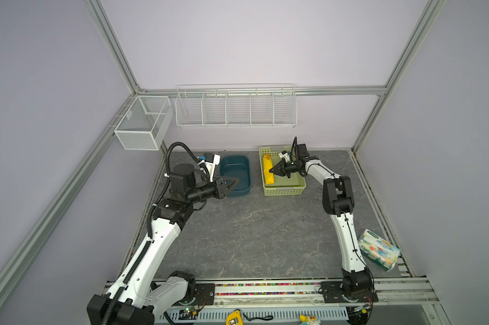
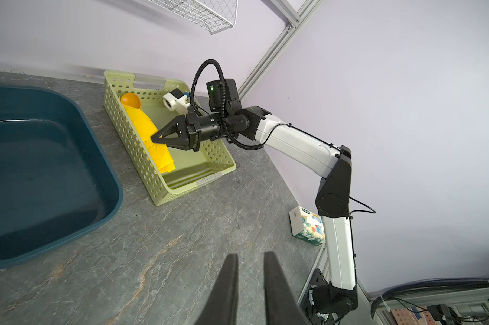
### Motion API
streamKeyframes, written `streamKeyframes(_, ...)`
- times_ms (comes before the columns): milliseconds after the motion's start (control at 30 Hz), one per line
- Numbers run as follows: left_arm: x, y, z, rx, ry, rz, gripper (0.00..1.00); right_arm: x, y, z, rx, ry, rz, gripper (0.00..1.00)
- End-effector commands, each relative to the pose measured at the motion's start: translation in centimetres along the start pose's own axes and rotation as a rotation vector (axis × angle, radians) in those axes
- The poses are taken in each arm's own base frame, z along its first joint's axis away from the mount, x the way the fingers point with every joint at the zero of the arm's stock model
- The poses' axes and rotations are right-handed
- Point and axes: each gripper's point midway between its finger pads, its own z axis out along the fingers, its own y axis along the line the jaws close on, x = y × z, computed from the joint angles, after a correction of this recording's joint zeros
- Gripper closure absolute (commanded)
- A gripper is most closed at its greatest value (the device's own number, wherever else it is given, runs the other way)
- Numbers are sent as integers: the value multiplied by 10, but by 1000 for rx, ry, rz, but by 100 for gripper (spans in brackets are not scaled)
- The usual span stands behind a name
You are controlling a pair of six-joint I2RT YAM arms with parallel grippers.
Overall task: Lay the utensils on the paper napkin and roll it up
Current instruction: 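Carry the yellow bundle with the right gripper into the green basket, then open the right gripper to release the bundle in the basket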
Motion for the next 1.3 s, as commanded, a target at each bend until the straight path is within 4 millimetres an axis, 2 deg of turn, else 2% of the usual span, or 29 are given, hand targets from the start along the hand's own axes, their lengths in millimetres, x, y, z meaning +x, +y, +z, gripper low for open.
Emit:
streamKeyframes(0, -2, 2, -1, -17, 0, 25, 81, 2, -10, 5, 5, 23, 14, 93)
streamKeyframes(467, 4, 10, -1, -48, 21, 36, 82, 13, -69, 8, 208, 46, 83, 93)
streamKeyframes(667, 9, 15, 0, -61, 20, 43, 81, 19, -85, 2, 310, 52, 89, 81)
streamKeyframes(967, 14, 31, 1, -125, 21, 30, 82, 15, -67, -18, 379, 27, 44, 64)
streamKeyframes(1167, 22, 65, -2, -292, 32, 15, 71, 14, -34, -40, 412, 3, -24, 50)
streamKeyframes(1267, 28, 81, -2, -354, 46, -2, 63, 16, -14, -53, 421, -8, -62, 43)
